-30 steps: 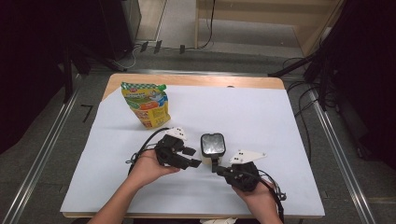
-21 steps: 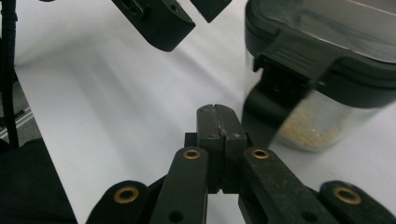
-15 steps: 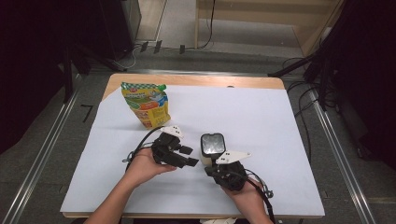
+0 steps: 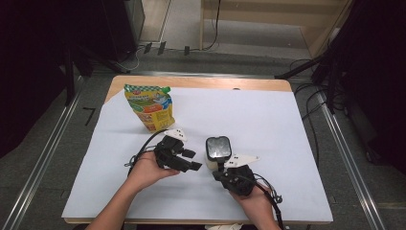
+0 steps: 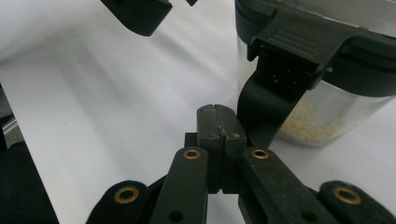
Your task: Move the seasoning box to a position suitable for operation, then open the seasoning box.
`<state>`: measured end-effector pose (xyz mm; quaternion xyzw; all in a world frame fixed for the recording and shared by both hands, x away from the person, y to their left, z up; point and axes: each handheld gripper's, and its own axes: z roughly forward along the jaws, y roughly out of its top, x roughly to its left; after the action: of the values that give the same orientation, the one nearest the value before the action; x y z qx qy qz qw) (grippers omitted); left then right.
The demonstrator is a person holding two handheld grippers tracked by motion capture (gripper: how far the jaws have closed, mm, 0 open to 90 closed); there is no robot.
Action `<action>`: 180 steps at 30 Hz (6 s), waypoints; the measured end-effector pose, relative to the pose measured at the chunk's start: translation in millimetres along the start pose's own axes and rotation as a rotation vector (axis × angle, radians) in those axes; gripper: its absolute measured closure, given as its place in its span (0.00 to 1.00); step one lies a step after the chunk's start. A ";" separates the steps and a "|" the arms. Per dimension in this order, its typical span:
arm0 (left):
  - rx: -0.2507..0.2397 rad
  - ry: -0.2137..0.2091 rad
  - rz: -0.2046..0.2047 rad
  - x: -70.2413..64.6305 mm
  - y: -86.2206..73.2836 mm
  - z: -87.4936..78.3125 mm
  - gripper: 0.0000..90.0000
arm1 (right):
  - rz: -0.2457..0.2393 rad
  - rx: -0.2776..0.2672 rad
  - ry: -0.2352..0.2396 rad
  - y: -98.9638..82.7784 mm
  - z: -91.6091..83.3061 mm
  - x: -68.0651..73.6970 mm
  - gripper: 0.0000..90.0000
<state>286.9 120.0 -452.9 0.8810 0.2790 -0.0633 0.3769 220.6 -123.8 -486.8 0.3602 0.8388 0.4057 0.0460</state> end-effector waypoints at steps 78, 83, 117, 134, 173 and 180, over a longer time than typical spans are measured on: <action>0.005 -0.068 0.117 7.6 62.2 55.1 0.25 | 0.148 -0.018 -0.140 9.9 -63.7 -123.7 1.00; 0.014 -0.054 0.134 8.0 62.4 63.0 0.25 | 0.136 -0.015 -0.154 11.2 -57.4 -125.8 1.00; 0.017 0.025 0.169 -3.9 75.0 67.9 0.20 | 0.140 -0.012 -0.173 13.1 -51.5 -123.4 1.00; 0.034 0.056 0.198 -11.6 85.7 60.7 0.20 | 0.140 -0.015 -0.175 13.3 -51.2 -123.0 1.00; 0.057 -0.139 0.236 -44.7 149.0 63.7 0.80 | 0.144 -0.033 -0.148 12.1 -52.8 -122.4 1.00; 0.073 -0.160 0.227 -42.1 153.7 72.2 0.79 | 0.140 -0.036 -0.146 11.7 -53.5 -122.1 1.00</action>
<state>341.7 -35.3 -393.8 0.9121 0.1443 -0.1004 0.3703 297.4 -231.9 -469.0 0.4458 0.7984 0.3956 0.0852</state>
